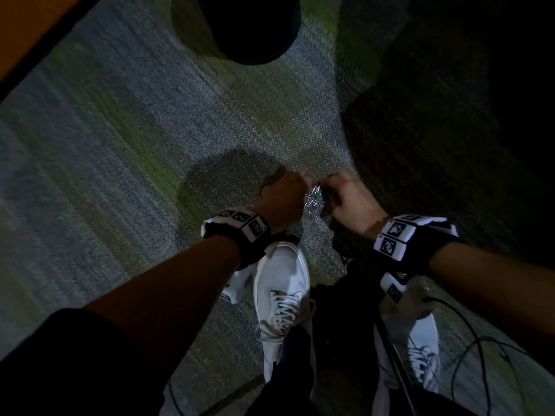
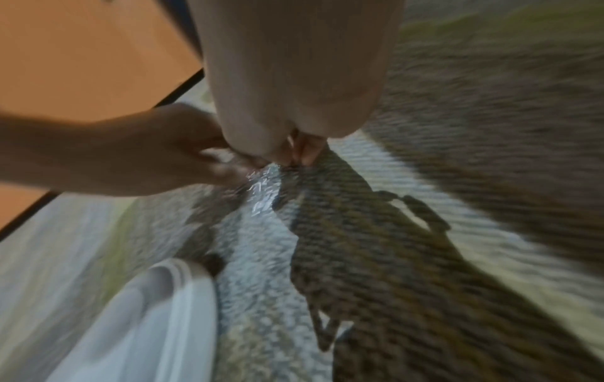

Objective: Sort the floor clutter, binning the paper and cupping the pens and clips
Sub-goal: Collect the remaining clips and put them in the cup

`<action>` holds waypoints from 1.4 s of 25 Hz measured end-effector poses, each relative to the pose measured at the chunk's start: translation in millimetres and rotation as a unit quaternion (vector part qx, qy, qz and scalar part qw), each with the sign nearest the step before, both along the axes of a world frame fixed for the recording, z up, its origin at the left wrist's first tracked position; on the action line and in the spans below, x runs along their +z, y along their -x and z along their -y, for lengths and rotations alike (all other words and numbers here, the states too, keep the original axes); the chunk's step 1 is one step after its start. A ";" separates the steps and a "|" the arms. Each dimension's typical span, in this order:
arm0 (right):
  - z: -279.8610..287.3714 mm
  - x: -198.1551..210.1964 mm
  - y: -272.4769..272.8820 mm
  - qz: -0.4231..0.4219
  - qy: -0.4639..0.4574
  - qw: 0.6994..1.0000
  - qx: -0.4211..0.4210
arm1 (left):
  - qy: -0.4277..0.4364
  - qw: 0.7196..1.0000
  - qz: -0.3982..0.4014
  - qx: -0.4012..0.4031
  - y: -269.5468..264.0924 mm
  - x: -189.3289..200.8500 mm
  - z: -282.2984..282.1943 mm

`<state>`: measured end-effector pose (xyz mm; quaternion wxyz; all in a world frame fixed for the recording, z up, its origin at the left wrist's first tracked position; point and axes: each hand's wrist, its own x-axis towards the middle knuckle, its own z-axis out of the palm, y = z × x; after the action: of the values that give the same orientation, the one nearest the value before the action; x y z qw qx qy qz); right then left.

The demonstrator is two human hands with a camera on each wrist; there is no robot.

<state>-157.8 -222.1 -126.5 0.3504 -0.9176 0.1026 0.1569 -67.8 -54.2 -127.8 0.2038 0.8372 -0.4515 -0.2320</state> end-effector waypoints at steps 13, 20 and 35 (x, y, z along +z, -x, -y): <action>-10.3 -0.5 -0.7 -0.004 -0.019 0.999 -0.038 | -0.027 0.993 -0.057 0.102 0.7 -0.8 -3.6; -7.3 0.0 7.9 -0.035 0.025 0.999 0.022 | -0.116 0.993 0.006 0.015 10.3 -1.7 -3.7; -15.7 -11.8 6.0 0.066 0.025 0.995 0.073 | 0.029 0.994 -0.070 0.081 6.4 1.6 -16.8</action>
<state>-163.8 -206.4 -138.3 0.3214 -0.9394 0.0159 0.1181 -74.2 -37.4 -126.2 0.2771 0.8464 -0.3733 -0.2596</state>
